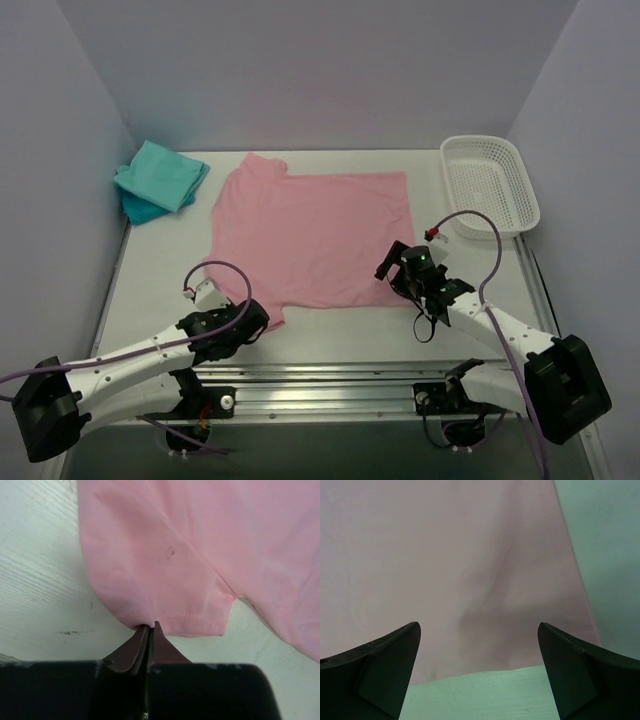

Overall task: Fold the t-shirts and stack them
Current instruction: Grap the side of the flattened tshirt closest away from the robot with both arms

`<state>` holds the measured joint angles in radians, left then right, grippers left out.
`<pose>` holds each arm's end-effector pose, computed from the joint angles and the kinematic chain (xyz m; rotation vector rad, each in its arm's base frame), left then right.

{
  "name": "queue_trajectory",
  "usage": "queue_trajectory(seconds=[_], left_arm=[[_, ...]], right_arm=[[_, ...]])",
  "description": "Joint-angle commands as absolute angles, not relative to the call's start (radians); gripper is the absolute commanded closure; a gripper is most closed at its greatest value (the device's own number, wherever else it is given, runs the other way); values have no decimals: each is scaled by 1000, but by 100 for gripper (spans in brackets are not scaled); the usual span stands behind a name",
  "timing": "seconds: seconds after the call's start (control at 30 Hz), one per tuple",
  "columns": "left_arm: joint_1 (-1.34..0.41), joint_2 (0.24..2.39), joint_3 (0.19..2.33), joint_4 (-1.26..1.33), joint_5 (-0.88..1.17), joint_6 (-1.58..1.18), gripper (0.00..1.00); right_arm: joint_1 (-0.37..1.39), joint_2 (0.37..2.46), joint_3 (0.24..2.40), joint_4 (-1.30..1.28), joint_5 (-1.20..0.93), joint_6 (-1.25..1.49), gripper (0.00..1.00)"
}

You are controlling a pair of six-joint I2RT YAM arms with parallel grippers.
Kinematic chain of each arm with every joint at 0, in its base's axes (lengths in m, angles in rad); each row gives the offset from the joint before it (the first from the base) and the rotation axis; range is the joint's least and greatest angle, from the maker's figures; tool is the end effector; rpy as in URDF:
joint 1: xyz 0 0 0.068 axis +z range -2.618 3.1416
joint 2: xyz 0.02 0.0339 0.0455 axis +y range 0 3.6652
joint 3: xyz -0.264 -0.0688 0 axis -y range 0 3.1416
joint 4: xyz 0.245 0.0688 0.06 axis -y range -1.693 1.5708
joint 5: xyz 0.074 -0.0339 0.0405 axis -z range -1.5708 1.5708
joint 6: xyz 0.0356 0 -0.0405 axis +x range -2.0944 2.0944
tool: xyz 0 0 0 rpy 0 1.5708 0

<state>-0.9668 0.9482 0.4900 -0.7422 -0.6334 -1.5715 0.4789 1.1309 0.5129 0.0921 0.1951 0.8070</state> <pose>0.1022 -0.1111 0.1777 -0.8646 2.2717 -0.1978 0.2128 0.1027 0.2046 0.4672 2.0861 0.5697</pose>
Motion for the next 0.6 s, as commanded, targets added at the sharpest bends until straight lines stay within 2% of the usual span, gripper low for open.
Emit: queue_trajectory(seconds=[0.0, 0.13, 0.27, 0.37, 0.57], left_arm=[[-968, 907, 512, -703, -678, -1483, 98], [-966, 867, 500, -683, -695, -1425, 98], [-962, 844, 482, -647, -695, -1382, 98], [-957, 847, 460, -589, -678, -1352, 98], [-954, 882, 448, -503, -643, -1315, 98]], right_arm=[[477, 1115, 459, 32, 236, 929, 0], [515, 979, 407, -95, 293, 1032, 0], [630, 813, 417, -375, 480, 1162, 0], [687, 746, 426, -492, 526, 1247, 0], [690, 764, 411, -467, 493, 1282, 4]])
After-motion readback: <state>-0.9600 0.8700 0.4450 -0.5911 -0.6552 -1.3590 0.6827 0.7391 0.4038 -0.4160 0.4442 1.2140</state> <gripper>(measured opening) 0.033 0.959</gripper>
